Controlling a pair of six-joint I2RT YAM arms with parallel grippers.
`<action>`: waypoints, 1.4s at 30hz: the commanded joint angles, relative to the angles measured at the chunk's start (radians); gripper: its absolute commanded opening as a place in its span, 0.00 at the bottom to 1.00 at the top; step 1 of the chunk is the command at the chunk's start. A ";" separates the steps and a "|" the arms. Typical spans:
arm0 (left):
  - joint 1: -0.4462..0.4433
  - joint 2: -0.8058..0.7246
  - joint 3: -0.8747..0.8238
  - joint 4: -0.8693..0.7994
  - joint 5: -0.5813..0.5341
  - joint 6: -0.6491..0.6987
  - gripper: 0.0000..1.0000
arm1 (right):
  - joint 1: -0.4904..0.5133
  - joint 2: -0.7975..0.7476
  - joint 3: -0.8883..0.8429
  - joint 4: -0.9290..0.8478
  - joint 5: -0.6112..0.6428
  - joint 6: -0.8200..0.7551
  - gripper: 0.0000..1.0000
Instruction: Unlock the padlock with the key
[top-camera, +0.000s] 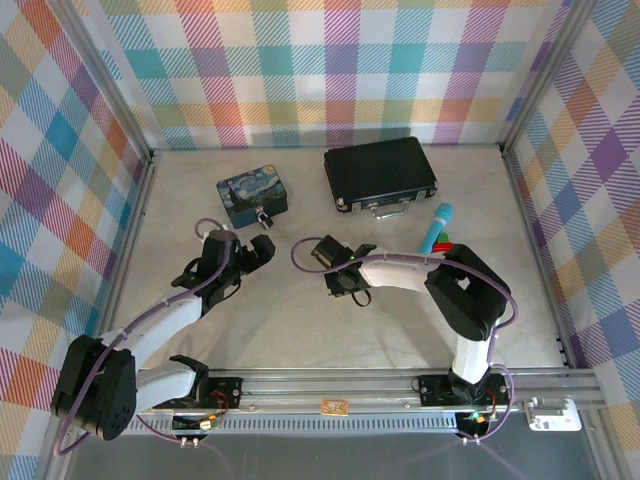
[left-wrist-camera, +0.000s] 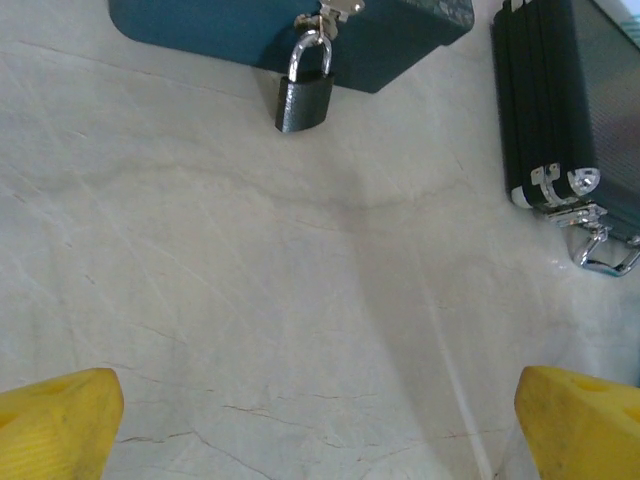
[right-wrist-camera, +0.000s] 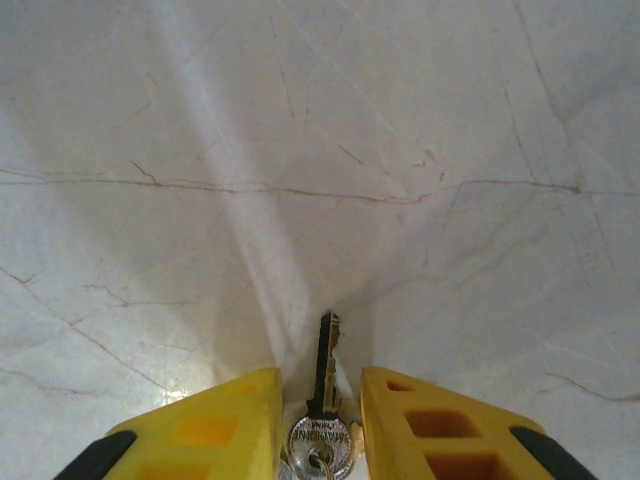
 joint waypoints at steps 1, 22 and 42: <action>-0.014 0.024 0.037 0.048 -0.034 -0.024 1.00 | 0.000 -0.041 -0.011 -0.024 -0.003 0.028 0.28; -0.014 0.032 -0.004 0.051 -0.089 -0.051 0.99 | 0.019 -0.043 0.082 -0.183 -0.030 -0.268 0.66; -0.014 -0.013 -0.001 0.007 -0.098 -0.038 0.99 | -0.001 0.083 0.124 -0.081 -0.003 -0.356 0.39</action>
